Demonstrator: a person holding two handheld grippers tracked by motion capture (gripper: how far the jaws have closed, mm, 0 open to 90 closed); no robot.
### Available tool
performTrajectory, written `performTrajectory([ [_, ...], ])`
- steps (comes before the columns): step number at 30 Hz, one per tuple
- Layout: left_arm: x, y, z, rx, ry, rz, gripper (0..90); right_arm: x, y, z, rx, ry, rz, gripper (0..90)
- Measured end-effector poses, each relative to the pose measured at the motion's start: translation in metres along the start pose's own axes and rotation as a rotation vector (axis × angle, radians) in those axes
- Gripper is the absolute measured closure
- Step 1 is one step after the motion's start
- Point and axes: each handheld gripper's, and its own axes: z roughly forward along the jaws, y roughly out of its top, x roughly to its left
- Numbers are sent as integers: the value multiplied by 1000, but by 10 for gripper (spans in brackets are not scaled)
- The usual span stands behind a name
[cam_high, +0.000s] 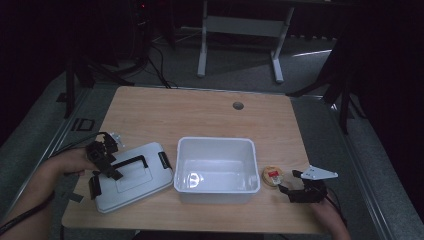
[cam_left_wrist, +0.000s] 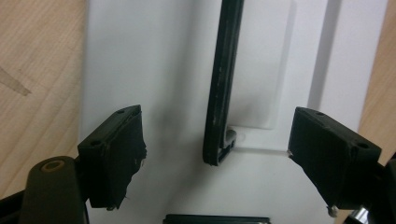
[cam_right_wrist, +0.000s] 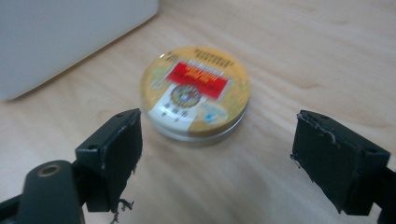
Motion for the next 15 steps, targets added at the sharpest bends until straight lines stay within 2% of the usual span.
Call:
performTrajectory([
  [5, -1, -1, -3, 21, 6, 11, 178, -1, 11, -5, 120, 54, -77, 155],
  [11, -2, -1, -8, 24, 9, 15, 178, 2, 22, 0, 250, 92, -175, 158],
  [13, -3, -2, -9, 25, 8, 15, 178, 4, 25, 1, 288, 101, -204, 185],
  [15, -3, -2, -10, 33, 11, 18, 178, 6, 29, 3, 327, 134, -223, 185],
])
